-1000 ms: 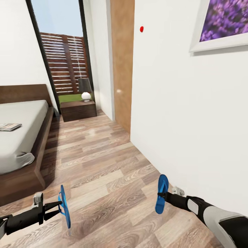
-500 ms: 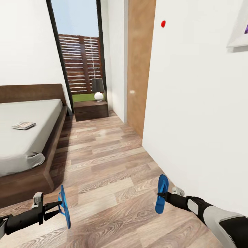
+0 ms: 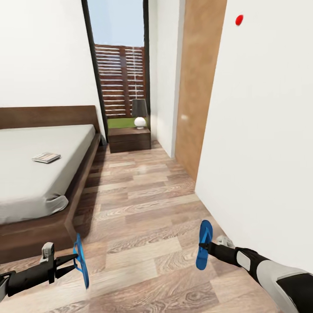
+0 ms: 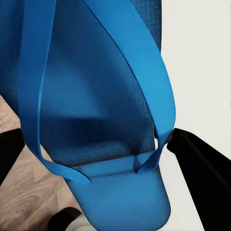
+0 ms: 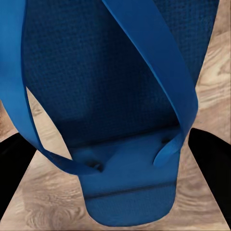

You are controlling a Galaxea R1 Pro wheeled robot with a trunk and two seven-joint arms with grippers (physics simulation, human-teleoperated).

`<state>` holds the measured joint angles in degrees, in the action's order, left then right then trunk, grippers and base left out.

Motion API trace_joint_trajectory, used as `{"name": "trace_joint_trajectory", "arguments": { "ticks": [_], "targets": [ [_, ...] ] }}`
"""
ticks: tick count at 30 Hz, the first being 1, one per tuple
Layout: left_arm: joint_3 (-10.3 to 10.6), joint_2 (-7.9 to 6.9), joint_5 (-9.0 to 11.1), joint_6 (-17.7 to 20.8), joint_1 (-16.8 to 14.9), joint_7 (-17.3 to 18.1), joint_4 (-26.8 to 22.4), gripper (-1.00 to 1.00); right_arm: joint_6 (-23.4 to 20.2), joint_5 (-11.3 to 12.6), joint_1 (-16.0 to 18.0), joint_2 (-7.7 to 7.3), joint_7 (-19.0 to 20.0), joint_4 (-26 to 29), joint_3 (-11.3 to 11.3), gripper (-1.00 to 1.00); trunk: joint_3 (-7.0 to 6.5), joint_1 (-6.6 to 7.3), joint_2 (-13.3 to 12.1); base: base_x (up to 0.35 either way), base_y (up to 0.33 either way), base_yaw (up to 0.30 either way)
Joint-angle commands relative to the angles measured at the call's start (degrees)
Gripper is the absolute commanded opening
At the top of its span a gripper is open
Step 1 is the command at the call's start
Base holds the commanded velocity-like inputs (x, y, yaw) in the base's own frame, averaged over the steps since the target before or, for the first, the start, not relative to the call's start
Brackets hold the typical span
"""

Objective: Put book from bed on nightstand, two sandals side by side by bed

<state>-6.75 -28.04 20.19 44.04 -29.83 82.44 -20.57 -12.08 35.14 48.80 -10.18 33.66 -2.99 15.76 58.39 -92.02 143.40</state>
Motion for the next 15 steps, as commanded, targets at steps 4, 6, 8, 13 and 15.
{"name": "trace_joint_trajectory", "arguments": {
  "ticks": [4, 6, 8, 13, 15],
  "targets": [
    [-0.1, 0.02, 0.03, 0.61, -0.05, 0.18, 0.0, -1.0, -0.31, 0.72, 0.06, -0.01, 0.41, -0.13, 0.23, -1.0, 0.05, -0.02, 0.02, 0.29, -0.095, 0.163],
    [-0.1, 0.01, 0.03, 0.61, -0.05, 0.18, 0.0, -1.0, -0.31, 0.72, 0.06, -0.01, 0.43, -0.12, 0.23, -1.0, 0.05, -0.02, 0.02, 0.29, -0.1, 0.079],
    [-0.1, 0.03, 0.03, 0.61, -0.05, 0.18, 0.0, -1.0, -0.31, 0.72, 0.06, -0.01, 0.45, -0.11, 0.23, -1.0, 0.05, -0.02, 0.02, 0.29, -0.101, 0.04],
    [-0.1, 0.08, 0.03, 0.61, -0.05, 0.18, 0.0, -1.0, -0.31, 0.72, 0.06, -0.01, 0.48, -0.09, 0.23, -1.0, 0.05, -0.02, 0.02, 0.29, -0.102, 0.013],
    [-0.1, 0.08, 0.03, 0.61, -0.05, 0.18, 0.0, -1.0, -0.31, 0.72, 0.06, -0.01, 0.46, -0.09, 0.23, -1.0, 0.05, -0.02, 0.02, 0.29, -0.103, 0.004]
  ]
}}
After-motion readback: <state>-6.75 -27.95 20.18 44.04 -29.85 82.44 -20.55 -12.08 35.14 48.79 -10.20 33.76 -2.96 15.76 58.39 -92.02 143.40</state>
